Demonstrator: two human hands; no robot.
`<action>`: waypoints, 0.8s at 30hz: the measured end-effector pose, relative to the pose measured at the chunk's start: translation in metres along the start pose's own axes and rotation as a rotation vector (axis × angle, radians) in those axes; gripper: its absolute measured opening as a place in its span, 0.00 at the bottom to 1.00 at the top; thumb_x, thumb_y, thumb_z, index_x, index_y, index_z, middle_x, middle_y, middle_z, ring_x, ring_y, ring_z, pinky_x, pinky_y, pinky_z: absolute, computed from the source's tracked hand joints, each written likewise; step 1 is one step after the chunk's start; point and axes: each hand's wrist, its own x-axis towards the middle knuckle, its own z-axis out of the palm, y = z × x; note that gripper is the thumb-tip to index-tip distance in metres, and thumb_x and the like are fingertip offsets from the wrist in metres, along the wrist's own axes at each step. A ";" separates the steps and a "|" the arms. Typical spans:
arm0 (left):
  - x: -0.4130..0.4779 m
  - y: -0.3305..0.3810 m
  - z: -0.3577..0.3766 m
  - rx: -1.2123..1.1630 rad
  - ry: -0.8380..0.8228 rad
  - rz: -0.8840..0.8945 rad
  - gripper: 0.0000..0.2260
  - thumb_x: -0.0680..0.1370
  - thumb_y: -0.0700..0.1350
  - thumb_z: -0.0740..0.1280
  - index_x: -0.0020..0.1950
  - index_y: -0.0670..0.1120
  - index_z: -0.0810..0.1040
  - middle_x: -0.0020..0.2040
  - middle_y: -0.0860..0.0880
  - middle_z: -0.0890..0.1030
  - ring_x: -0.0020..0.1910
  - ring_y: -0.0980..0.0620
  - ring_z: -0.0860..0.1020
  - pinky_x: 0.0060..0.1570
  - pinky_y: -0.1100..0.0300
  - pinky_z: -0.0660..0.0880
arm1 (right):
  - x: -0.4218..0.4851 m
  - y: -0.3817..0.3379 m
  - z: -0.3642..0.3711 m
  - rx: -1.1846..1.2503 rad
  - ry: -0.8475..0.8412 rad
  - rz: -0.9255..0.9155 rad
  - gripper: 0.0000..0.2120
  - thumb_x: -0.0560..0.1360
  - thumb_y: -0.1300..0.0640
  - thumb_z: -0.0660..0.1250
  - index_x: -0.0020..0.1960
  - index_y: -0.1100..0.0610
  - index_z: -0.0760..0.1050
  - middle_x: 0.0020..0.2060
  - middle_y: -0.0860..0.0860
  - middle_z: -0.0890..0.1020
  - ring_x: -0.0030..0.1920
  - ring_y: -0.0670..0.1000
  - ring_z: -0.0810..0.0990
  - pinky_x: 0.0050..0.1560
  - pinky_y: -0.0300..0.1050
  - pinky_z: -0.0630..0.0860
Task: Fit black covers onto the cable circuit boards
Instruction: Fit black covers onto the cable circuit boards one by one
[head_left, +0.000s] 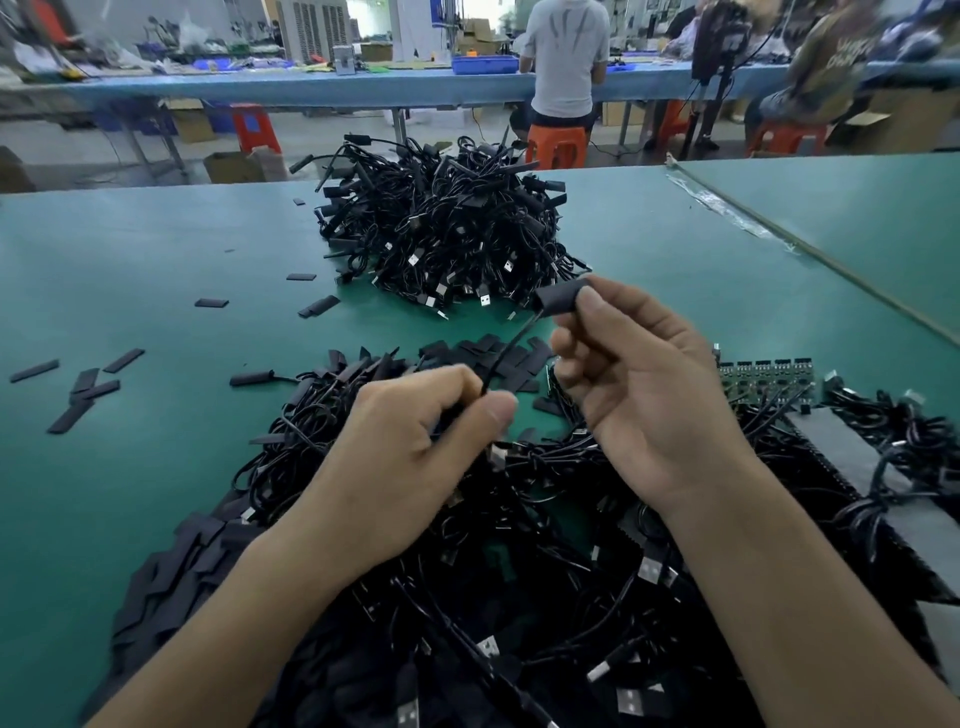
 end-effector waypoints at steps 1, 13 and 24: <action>0.001 0.000 0.000 -0.065 0.008 -0.017 0.16 0.79 0.58 0.61 0.37 0.50 0.76 0.39 0.55 0.83 0.33 0.51 0.79 0.32 0.58 0.75 | 0.001 -0.001 -0.001 -0.008 0.019 0.006 0.10 0.72 0.62 0.69 0.53 0.62 0.79 0.42 0.56 0.85 0.36 0.48 0.81 0.33 0.37 0.76; 0.000 -0.014 -0.010 0.636 0.227 -0.322 0.07 0.79 0.49 0.63 0.51 0.59 0.80 0.45 0.57 0.73 0.35 0.53 0.73 0.36 0.57 0.66 | 0.007 -0.025 -0.041 -1.939 0.406 -0.098 0.17 0.78 0.57 0.66 0.66 0.49 0.77 0.67 0.55 0.76 0.69 0.58 0.71 0.75 0.59 0.60; -0.003 -0.020 -0.010 0.813 0.043 -0.420 0.11 0.77 0.61 0.62 0.55 0.62 0.80 0.46 0.55 0.64 0.31 0.56 0.66 0.33 0.59 0.62 | 0.013 -0.018 -0.052 -1.968 0.427 0.293 0.21 0.77 0.40 0.61 0.68 0.43 0.73 0.67 0.52 0.69 0.69 0.58 0.63 0.64 0.64 0.62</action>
